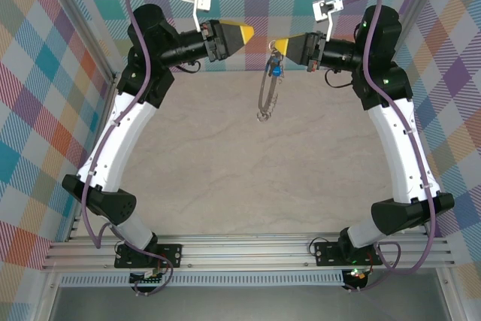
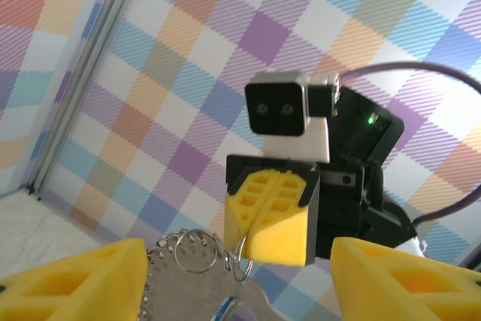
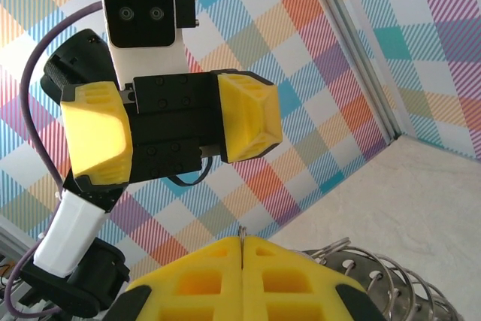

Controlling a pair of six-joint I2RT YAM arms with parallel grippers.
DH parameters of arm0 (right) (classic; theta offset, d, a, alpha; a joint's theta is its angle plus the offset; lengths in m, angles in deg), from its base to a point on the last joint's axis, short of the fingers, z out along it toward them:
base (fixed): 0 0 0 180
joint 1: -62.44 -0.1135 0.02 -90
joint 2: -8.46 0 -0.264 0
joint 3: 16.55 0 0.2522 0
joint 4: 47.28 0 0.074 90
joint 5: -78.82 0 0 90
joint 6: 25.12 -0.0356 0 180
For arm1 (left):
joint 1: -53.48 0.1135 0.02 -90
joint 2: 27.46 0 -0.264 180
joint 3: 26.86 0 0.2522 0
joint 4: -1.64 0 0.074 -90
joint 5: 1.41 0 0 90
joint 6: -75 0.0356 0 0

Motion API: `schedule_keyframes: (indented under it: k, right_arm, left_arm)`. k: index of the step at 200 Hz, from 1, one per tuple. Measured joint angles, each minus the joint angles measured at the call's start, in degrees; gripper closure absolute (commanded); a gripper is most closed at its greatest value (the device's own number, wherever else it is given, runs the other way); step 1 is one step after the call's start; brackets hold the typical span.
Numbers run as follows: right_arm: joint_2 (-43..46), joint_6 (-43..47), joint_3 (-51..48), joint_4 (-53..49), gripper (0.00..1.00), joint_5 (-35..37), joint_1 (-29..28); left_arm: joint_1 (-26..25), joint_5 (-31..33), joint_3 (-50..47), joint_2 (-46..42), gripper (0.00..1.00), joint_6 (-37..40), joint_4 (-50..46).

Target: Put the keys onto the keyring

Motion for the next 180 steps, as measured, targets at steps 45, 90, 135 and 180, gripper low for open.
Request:
schedule_keyframes:
  k: [45,90,135,180]
  right_arm:
    - [-1.0,2.7,4.0,-6.1,1.00,-2.1,0.0]
    - [-4.3,5.9,9.3,-12.6,1.00,-3.0,0.0]
    - [-5.7,9.0,10.5,-18.5,1.00,-1.0,-0.2]
    - [-8.8,13.0,16.4,-25.9,1.00,1.8,-0.4]
  left_arm:
    - [0.0,-1.0,-0.3,0.0,0.35,3.7,-5.5]
    - [0.0,-1.7,-0.3,0.0,0.35,6.0,-10.0]
    - [0.0,-2.5,1.3,1.9,0.35,6.6,-11.6]
    - [0.0,-3.4,3.0,5.9,0.35,6.8,-13.0]
